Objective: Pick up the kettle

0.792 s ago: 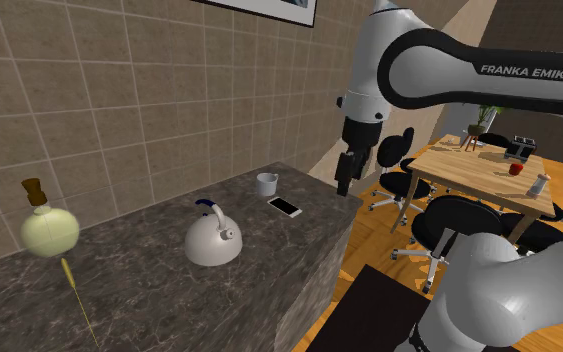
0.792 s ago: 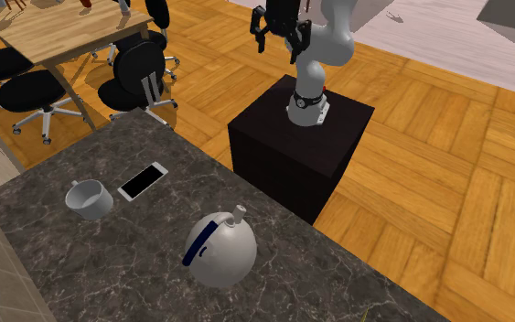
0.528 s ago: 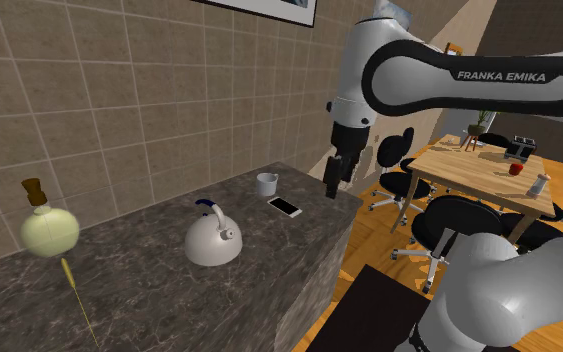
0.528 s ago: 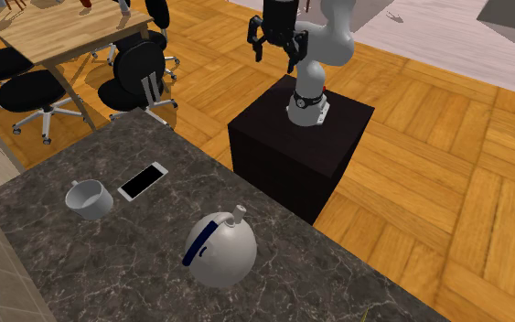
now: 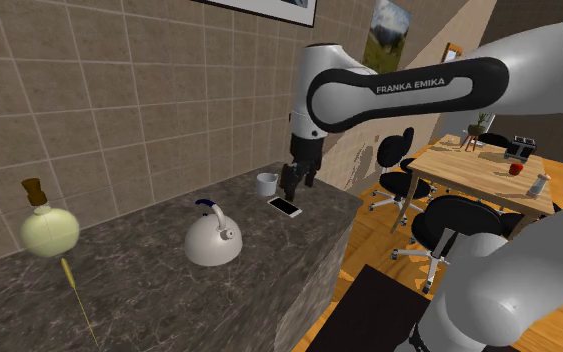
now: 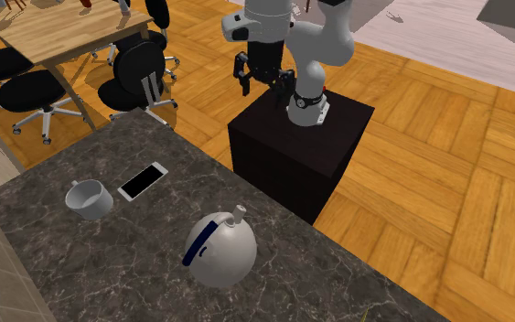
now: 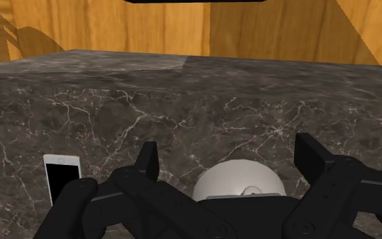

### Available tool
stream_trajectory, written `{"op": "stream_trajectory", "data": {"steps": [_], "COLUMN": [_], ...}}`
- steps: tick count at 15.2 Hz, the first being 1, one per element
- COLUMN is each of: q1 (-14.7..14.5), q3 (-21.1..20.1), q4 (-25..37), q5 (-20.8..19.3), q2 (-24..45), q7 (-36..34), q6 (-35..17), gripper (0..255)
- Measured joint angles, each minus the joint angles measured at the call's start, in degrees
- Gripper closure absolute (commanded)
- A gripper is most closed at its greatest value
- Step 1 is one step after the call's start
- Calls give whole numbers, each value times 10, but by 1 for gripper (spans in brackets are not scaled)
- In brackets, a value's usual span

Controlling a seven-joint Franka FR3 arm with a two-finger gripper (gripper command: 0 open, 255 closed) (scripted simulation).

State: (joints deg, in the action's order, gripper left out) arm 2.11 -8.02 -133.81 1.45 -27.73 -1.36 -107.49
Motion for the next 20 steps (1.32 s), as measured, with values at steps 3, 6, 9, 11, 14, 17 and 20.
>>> {"op": "stream_trajectory", "data": {"steps": [3,6,9,11,14,17,20], "q1": [2,3,5,5,3,-1,-9], "q3": [-11,-21,-29,-33,-37,-36,-35], "q4": [32,60,108,145,203,255,322], "q5": [-2,-6,-16,-25,-39,-52,-65], "q2": [65,123,192,239,308,370,436], "q7": [-19,-38,-57,-72,-91,-106,-123], "q6": [-38,-72,-99,-111,-126,-139,-143], "gripper": [0,0,0,0,0,0,0]}}
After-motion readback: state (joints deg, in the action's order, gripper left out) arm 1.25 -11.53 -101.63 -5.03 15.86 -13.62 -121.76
